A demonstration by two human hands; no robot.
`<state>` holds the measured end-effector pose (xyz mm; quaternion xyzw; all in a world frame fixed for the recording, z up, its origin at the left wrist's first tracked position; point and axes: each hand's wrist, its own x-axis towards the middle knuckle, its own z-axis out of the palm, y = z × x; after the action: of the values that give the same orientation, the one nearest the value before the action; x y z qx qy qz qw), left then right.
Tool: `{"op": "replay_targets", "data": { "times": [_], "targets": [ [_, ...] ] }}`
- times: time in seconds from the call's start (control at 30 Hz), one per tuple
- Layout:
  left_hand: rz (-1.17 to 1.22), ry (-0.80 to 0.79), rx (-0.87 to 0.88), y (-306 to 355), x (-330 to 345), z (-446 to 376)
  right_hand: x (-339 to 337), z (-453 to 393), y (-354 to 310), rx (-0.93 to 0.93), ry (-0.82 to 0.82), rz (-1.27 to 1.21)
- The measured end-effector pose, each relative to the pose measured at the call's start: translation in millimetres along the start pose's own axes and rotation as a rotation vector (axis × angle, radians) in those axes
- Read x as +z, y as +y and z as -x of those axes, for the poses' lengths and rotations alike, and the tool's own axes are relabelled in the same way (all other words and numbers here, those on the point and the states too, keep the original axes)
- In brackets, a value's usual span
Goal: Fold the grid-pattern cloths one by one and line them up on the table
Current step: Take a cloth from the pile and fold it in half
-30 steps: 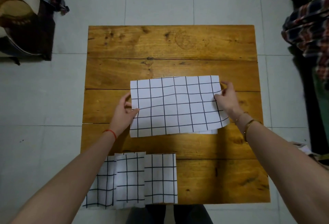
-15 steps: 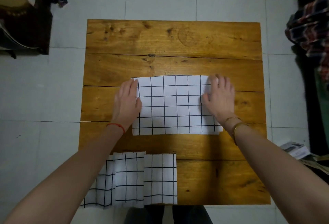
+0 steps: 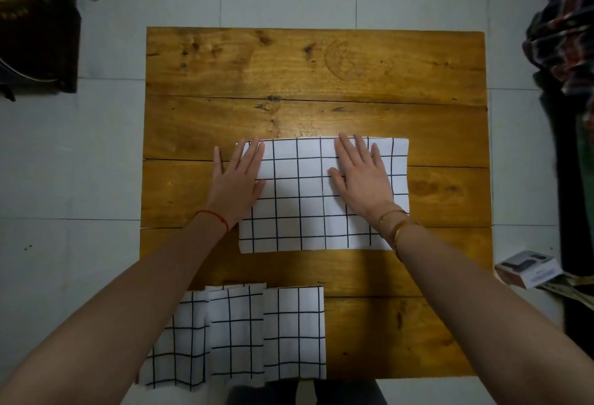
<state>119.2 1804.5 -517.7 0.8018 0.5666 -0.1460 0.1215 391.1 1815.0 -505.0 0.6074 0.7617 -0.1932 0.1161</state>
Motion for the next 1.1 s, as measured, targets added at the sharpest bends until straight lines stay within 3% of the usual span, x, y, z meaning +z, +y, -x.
{"op": "replay_targets", "data": {
  "times": [0.23, 0.37, 0.47, 0.63, 0.83, 0.97, 1.1],
  "targets": [
    [0.002, 0.011, 0.012, -4, 2, 0, 7, 21, 37, 0.312, 0.095, -0.054],
    [-0.002, 0.002, 0.021, -5, 4, 0, 4, 21, 46, 0.34, 0.109, -0.029],
    [0.017, 0.029, 0.01, -4, 2, 3, -3, 18, 29, 0.271, 0.144, -0.008],
    [0.012, 0.106, -0.01, 0, 1, 13, -11, -8, -38, -0.065, 0.095, -0.002],
    [0.018, 0.065, -0.096, -2, 10, 15, 0, -40, -110, -0.275, 0.021, 0.051],
    [-0.009, 0.04, -0.092, -3, 9, 14, 8, -41, -116, -0.263, -0.005, 0.081],
    [-0.022, 0.026, -0.096, -3, 7, 13, 11, -28, -78, -0.126, 0.02, 0.077]
  ]
}}
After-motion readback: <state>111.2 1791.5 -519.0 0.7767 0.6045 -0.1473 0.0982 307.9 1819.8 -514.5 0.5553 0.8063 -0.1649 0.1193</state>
